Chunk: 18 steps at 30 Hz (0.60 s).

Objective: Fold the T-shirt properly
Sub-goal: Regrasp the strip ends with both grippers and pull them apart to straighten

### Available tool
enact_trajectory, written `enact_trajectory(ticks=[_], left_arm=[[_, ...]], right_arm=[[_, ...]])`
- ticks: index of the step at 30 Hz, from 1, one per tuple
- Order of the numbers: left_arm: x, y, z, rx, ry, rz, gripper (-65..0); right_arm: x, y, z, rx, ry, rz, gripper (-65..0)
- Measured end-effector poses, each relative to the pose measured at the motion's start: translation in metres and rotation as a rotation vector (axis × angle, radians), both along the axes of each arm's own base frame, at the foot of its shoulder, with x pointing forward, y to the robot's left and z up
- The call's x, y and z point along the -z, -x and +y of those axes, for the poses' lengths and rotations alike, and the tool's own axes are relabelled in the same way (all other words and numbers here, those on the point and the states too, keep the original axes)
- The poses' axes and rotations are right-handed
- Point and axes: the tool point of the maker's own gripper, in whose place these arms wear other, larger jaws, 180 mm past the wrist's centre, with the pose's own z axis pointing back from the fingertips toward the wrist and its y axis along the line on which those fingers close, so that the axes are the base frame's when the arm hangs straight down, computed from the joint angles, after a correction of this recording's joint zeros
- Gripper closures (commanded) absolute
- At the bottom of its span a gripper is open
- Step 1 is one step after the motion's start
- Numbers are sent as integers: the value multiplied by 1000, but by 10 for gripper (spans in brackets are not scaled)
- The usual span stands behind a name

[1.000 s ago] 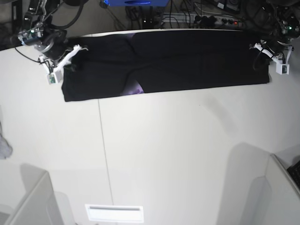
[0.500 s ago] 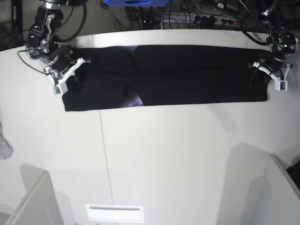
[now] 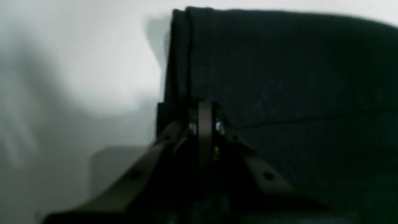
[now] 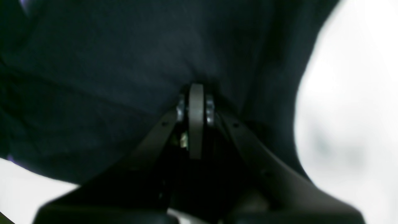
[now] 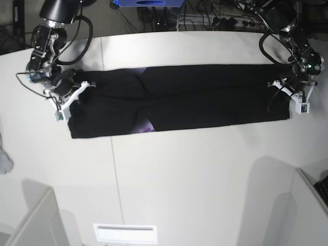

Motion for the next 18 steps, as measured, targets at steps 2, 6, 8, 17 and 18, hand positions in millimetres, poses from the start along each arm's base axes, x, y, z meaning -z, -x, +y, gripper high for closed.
enact_trajectory(ticks=[2, 6, 8, 17, 18], left_arm=[[-12, 5, 3, 7, -52, 21, 0], [-74, -1, 11, -1, -92, -132, 0], [-88, 3, 12, -6, -76, -157, 0], [-91, 44, 36, -97, -44, -164, -286], [-87, 47, 39, -111, -34, -158, -387]], right_arm=[[-16, -4, 1, -20, 26, -23, 0], [-54, -14, 10, -48, 67, -108, 0], [-64, -11, 14, -65, 76, -122, 0], [-62, 5, 27, -108, 84, -91, 0], [-60, 8, 27, -109, 86, -83, 0]])
